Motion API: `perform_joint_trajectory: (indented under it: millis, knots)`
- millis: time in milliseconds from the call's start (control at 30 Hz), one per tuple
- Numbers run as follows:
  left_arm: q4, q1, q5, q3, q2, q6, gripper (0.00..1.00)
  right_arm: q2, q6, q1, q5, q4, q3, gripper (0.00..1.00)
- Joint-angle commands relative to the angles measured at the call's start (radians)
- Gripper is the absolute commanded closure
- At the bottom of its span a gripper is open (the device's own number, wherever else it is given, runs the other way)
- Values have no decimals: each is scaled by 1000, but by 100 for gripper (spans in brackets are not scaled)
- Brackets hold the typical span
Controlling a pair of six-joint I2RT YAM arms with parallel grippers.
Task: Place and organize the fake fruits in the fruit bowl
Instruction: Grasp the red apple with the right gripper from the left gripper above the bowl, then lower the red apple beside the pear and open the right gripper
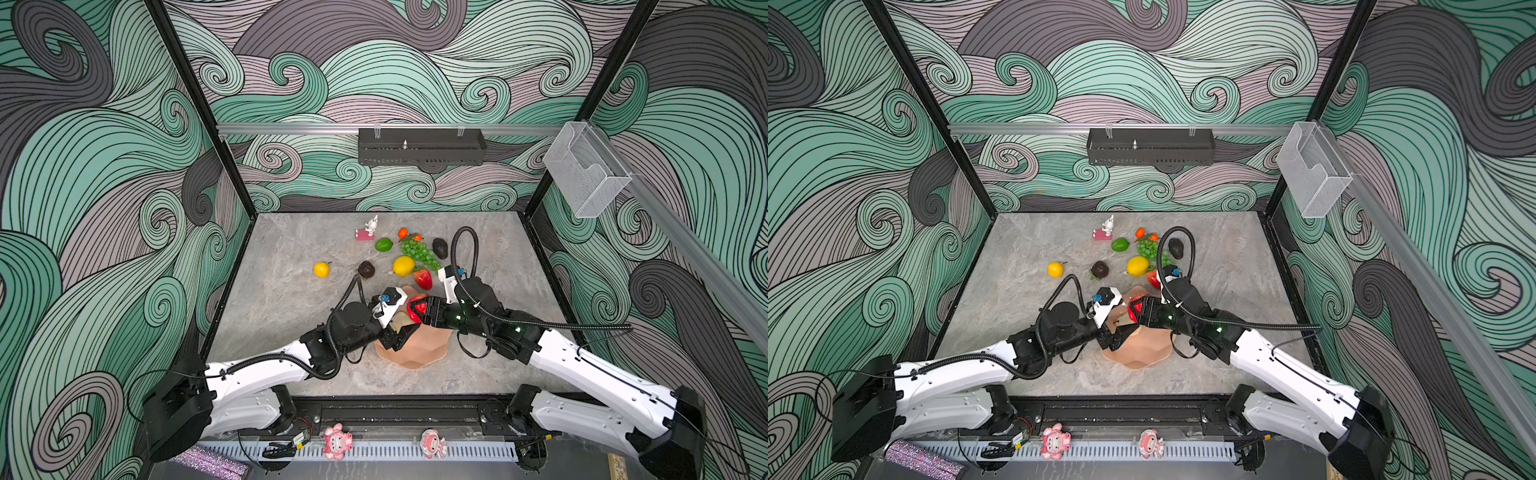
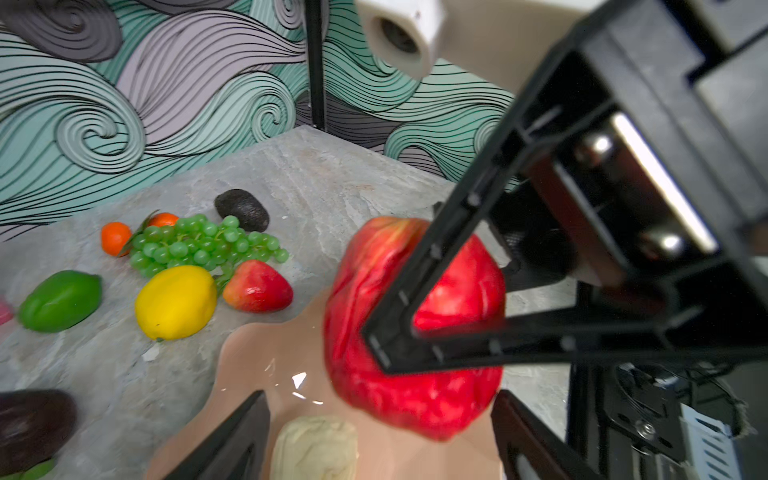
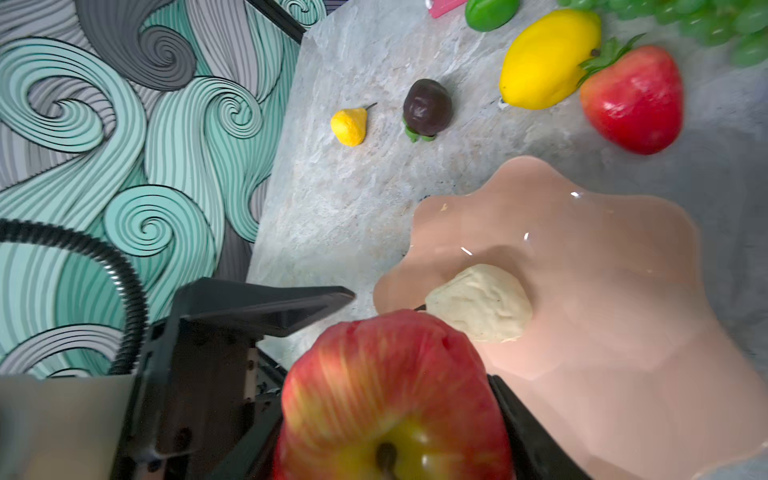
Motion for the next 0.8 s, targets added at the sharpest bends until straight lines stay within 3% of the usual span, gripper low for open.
perform_joint_trajectory:
  millis: [0, 67, 267, 533, 767]
  knots:
    - [-46, -3, -188, -18, -80, -78, 3, 37, -106, 24, 185, -76, 25, 37]
    - [-64, 15, -281, -60, -140, -117, 1, 75, -141, 31, 235, -88, 29, 37]
    - [-171, 103, -359, -134, -270, -171, 1, 189, -208, 46, 309, -63, 31, 36]
    - [-178, 130, -385, -157, -283, -160, 1, 338, -258, 34, 350, -32, 81, 34]
    - [-175, 141, -393, -176, -289, -157, 1, 422, -271, 2, 316, -8, 108, 34]
